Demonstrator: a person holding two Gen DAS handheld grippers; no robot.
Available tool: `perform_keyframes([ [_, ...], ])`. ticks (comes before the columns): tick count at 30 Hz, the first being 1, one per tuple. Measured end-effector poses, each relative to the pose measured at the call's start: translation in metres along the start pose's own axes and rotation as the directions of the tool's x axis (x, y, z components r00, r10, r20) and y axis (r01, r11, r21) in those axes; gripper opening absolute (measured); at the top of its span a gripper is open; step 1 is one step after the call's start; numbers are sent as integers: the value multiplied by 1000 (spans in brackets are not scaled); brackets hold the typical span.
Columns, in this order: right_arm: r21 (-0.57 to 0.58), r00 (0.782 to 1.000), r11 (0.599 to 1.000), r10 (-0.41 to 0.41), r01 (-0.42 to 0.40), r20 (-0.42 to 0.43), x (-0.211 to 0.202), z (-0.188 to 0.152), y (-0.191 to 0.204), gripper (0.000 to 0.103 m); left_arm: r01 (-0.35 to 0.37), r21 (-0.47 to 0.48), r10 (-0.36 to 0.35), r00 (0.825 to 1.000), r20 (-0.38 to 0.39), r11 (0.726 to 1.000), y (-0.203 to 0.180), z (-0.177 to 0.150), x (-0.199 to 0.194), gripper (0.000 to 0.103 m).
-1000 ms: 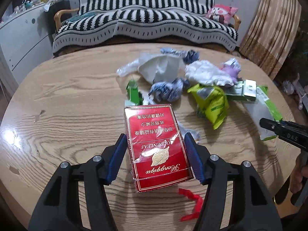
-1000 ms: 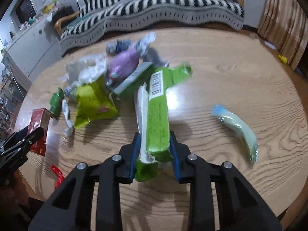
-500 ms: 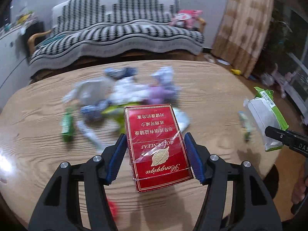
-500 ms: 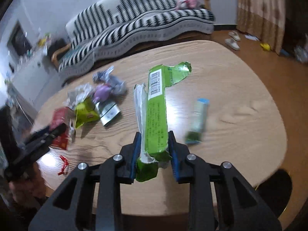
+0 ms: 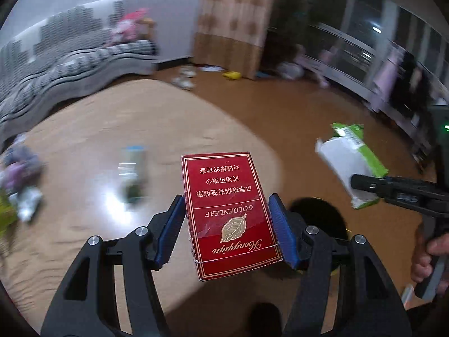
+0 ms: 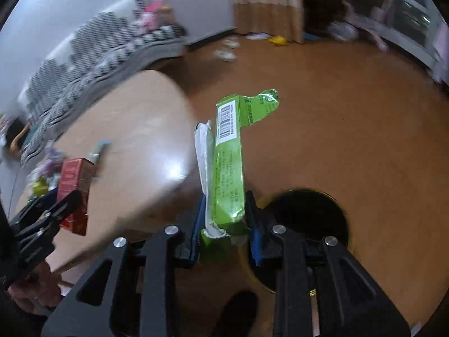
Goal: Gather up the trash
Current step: 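Carry both items over the bin and open both tools to drop them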
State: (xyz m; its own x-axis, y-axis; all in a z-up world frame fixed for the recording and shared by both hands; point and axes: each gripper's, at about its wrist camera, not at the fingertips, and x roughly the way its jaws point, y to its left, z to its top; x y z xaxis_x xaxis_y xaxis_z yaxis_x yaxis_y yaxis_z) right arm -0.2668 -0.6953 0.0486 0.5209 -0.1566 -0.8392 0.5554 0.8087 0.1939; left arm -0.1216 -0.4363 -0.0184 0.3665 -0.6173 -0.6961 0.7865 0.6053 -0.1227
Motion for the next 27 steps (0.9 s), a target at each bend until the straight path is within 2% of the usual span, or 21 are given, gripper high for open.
perform_keyframes([
  [4, 74, 995, 995, -56, 63, -84, 18, -19, -53, 28, 89, 78, -85, 995, -42, 993, -58, -7, 30, 60],
  [8, 117, 985, 988, -78, 97, -154, 37, -35, -88, 28, 107, 148, -97, 993, -70, 983, -97, -13, 53, 60],
  [14, 155, 980, 984, -57, 87, -189, 49, -42, -114, 28, 138, 158, -123, 987, -102, 978, -112, -12, 73, 60],
  [18, 161, 984, 983, -57, 85, -171, 42, -43, -110, 29, 132, 161, -114, 987, -115, 978, -116, -14, 82, 60],
  [19, 161, 984, 983, -59, 86, -167, 41, -41, -110, 32, 136, 157, -117, 986, -121, 978, -115, -12, 84, 60],
  [21, 166, 983, 981, -68, 96, -169, 39, -43, -112, 54, 143, 155, -123, 984, -130, 977, -114, -11, 88, 60],
  [22, 172, 985, 981, -64, 91, -157, 36, -43, -112, 70, 147, 153, -126, 983, -134, 977, -116, -13, 89, 60],
  [27, 195, 991, 976, -75, 97, -113, 24, -40, -115, 72, 164, 163, -138, 977, -161, 973, -122, -16, 100, 60],
])
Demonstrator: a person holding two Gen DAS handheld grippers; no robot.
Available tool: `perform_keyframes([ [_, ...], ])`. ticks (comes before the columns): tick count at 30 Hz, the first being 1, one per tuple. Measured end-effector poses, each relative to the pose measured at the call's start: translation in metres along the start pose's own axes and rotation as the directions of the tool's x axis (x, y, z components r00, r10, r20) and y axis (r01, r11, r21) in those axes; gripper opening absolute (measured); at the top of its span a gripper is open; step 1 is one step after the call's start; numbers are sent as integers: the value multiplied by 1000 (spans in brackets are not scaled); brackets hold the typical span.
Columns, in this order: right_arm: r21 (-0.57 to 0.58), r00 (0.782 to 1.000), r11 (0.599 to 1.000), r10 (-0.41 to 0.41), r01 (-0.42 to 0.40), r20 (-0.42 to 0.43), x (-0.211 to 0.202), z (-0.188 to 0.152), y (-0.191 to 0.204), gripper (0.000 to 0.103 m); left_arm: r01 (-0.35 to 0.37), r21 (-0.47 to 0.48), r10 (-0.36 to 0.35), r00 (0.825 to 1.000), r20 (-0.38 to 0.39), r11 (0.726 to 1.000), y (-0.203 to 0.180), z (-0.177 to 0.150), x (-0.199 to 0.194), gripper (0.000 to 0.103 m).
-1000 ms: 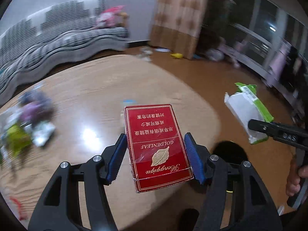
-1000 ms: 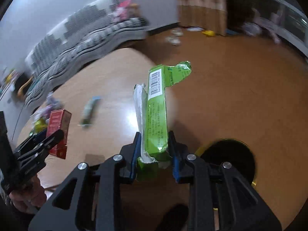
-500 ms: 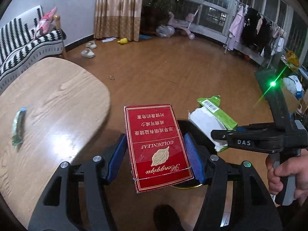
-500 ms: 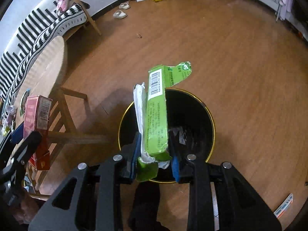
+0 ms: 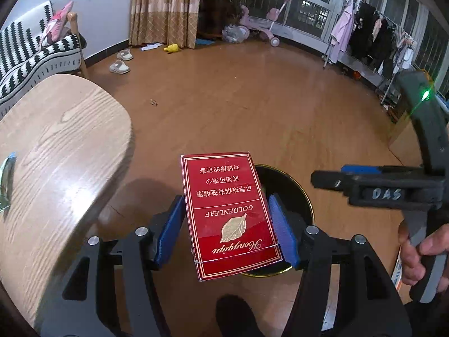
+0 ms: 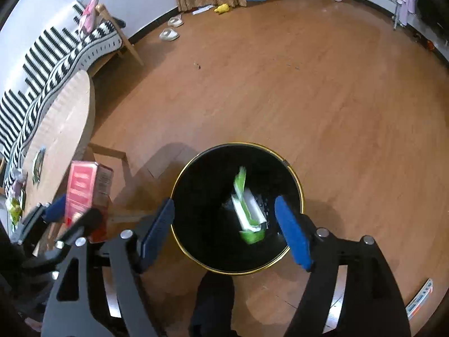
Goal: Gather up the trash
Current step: 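Carry both items over the bin and open both tools to drop them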
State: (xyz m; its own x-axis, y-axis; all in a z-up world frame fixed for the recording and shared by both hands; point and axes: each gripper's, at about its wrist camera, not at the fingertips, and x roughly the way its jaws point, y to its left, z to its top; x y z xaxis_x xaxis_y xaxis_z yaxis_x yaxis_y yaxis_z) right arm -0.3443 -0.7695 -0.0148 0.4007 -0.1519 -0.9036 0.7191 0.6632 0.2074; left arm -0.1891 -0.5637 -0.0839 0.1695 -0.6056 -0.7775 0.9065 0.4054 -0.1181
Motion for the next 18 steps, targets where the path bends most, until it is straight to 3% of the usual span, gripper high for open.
perform_keyframes([
  [9, 88, 995, 996, -29, 21, 94, -29, -1, -19, 79, 83, 22, -81, 995, -49, 996, -20, 9, 38, 64],
  [11, 104, 994, 994, -29, 17, 107, -35, 0, -21, 81, 106, -3, -106, 993, -53, 994, -19, 12, 42, 77],
  [13, 110, 992, 994, -37, 23, 123, -40, 4, -20, 81, 99, -1, -99, 994, -42, 995, -20, 11, 39, 84],
  [18, 88, 987, 996, -24, 10, 158, -49, 12, 1, 82, 71, 15, -71, 998, -2, 997, -15, 9, 19, 87],
])
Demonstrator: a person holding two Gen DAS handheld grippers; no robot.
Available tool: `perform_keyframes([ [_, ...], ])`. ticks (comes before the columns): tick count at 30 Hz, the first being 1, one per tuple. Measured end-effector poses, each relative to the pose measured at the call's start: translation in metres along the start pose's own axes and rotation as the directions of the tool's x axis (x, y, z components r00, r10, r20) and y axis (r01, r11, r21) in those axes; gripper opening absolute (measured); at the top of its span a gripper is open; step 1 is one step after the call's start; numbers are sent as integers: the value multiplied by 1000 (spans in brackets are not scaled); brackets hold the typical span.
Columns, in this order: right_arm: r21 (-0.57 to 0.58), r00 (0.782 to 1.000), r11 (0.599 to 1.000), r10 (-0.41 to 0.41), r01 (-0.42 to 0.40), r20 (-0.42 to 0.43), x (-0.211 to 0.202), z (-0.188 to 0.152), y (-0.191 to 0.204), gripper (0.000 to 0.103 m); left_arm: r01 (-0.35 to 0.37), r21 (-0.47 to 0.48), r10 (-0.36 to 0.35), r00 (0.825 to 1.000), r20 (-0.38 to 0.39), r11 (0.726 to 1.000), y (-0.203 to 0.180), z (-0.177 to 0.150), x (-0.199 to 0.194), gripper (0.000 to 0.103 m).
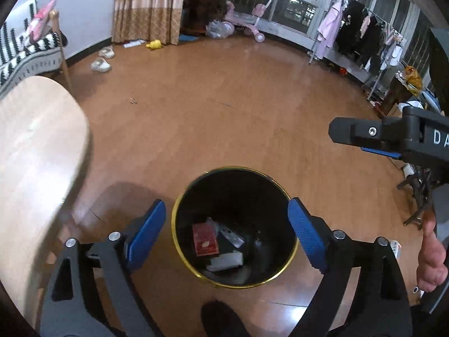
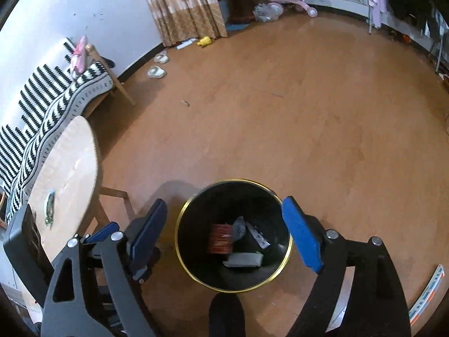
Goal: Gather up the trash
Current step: 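Carry both items over the bin and open both tools to drop them, then grasp the green toy truck with left tool while right tool grasps the green snack bar wrapper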
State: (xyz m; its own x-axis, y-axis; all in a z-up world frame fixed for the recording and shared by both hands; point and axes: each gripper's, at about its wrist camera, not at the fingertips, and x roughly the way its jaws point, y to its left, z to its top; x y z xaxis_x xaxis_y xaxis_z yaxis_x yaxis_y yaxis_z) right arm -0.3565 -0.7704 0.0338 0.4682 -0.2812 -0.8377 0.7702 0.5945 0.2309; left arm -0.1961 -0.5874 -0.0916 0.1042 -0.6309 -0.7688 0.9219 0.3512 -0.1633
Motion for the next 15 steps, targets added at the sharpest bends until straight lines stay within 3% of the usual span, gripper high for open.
perform_keyframes([
  [6, -99, 998, 993, 65, -65, -10, 4, 2, 61, 84, -77, -68, 81, 995, 57, 995, 42, -3, -62, 92],
  [9, -160, 993, 980, 119, -122, -26, 9, 3, 110, 84, -153, -123, 164, 983, 81, 981, 84, -10, -103, 93],
  [12, -240, 982, 952, 182, -188, -48, 11, -4, 171, 84, -239, -201, 262, 960, 95, 950, 133, -25, -149, 93],
  [15, -322, 971, 916, 225, -238, -77, 14, -14, 237, 84, -337, -296, 376, 922, 86, 894, 190, -48, -195, 93],
])
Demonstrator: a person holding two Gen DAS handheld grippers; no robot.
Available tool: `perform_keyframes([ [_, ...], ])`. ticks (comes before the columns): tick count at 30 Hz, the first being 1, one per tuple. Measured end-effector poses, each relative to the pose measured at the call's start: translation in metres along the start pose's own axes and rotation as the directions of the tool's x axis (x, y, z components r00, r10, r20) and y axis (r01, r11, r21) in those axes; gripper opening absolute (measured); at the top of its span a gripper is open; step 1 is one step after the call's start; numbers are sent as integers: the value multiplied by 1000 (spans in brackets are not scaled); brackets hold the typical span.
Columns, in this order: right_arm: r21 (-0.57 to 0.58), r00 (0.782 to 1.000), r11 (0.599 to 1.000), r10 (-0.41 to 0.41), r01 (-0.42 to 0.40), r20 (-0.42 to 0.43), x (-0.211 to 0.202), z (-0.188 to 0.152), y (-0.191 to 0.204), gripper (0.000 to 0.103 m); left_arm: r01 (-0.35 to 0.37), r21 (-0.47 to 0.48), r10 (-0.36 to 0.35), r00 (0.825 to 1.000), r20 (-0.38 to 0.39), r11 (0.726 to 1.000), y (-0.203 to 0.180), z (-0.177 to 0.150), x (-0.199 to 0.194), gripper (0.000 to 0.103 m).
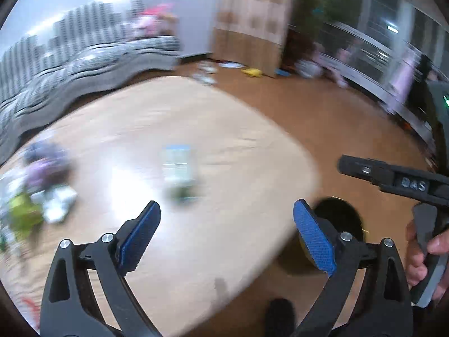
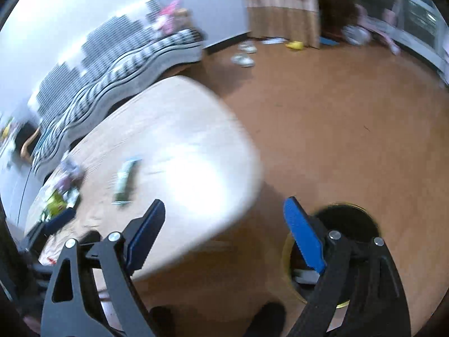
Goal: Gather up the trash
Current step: 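Grasp the green toy truck with left tool while right tool grasps the green snack bar wrapper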
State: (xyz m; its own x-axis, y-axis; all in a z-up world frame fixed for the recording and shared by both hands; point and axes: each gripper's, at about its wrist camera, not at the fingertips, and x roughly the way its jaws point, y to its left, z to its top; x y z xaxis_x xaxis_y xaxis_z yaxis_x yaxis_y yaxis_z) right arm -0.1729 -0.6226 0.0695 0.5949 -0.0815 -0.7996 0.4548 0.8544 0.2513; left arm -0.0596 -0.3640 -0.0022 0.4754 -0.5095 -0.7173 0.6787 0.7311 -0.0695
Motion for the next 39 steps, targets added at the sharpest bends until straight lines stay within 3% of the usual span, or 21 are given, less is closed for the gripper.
perform_keyframes([
  [3, -91, 999, 995, 47, -49, -25, 21, 7, 67, 84, -121, -93, 121, 993, 4, 988, 81, -6, -24, 93],
  [6, -159, 997, 985, 62, -69, -49, 37, 6, 117, 84, -232, -187, 238, 971, 11, 955, 160, -18, -50, 93],
  [8, -181, 996, 980, 66, -77, -66, 50, 8, 137, 84, -312, -234, 320, 947, -4, 921, 212, -34, -65, 93],
  [9, -196, 995, 978, 63, -78, -79, 58, 8, 151, 84, -372, -261, 378, 925, -25, 891, 243, -47, -74, 93],
  [12, -230, 994, 971, 44, -65, -98, 80, 9, 179, 84, -446, -319, 445, 892, -80, 836, 304, -73, -87, 93],
  [15, -260, 994, 965, 10, -38, -106, 96, 7, 194, 84, -475, -359, 460, 878, -133, 803, 349, -91, -83, 92],
  [22, -279, 991, 960, -49, 11, -128, 126, 6, 201, 84, -464, -301, 435, 886, -160, 833, 374, -102, -57, 92],
  [24, -276, 989, 961, -60, 21, -132, 132, 7, 200, 84, -449, -302, 419, 893, -161, 841, 379, -99, -50, 88],
  [28, -271, 988, 962, -74, 34, -138, 142, 8, 198, 84, -444, -304, 411, 896, -169, 843, 386, -94, -39, 72],
  [30, -270, 987, 962, -76, 35, -142, 144, 8, 198, 84, -426, -318, 397, 905, -155, 847, 386, -91, -38, 59],
  [33, -242, 987, 970, -66, 29, -148, 146, 11, 192, 83, -416, -301, 389, 909, -147, 858, 381, -92, -39, 32],
  [36, -212, 985, 977, -54, 18, -163, 149, 13, 185, 78, -396, -337, 363, 918, -158, 854, 384, -93, -42, 29],
  [39, -210, 983, 977, -74, 37, -170, 152, 13, 180, 75, -403, -358, 368, 915, -163, 843, 386, -93, -47, 28],
])
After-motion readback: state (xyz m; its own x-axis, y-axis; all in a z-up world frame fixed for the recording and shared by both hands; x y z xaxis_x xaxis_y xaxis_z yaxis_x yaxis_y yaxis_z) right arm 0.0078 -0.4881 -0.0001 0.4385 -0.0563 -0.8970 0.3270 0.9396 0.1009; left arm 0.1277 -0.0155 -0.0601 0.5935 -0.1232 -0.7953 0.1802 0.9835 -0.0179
